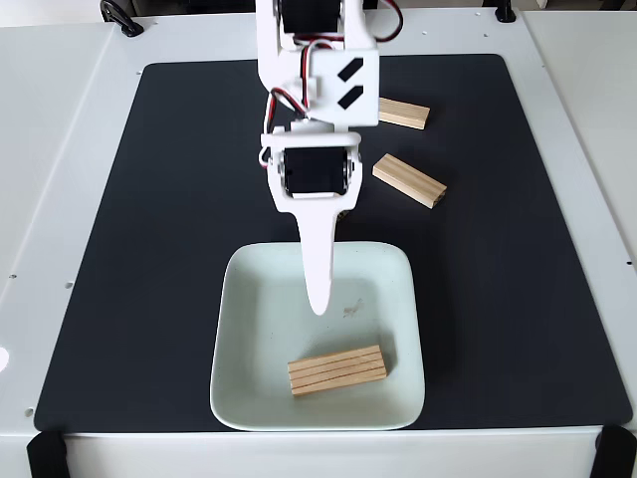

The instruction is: Pick up the wooden block and place them on the plate.

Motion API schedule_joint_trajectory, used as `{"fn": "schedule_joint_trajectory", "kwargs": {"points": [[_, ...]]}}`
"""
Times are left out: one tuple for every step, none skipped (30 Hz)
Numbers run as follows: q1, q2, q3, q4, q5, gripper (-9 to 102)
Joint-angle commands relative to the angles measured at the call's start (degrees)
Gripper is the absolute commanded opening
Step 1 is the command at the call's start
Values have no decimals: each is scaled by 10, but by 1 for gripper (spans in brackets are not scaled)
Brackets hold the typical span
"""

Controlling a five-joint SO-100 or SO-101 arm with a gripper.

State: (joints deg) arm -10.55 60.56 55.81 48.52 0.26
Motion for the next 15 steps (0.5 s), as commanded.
{"fn": "schedule_joint_trajectory", "kwargs": {"points": [[-10,144,88,16,3,0],[-16,176,121,17,3,2],[-21,207,156,17,3,1],[-26,241,191,17,3,0],[-30,273,228,17,3,-1],[-33,306,265,17,3,-1],[-40,337,301,17,3,-1],[-47,366,337,17,3,-1],[-52,394,374,17,4,-1],[-57,421,413,17,5,-1],[-65,447,454,16,13,-1],[-73,476,493,16,34,-1],[-81,506,529,16,59,-1],[-91,530,559,16,83,-1],[-99,551,582,16,105,-1]]}}
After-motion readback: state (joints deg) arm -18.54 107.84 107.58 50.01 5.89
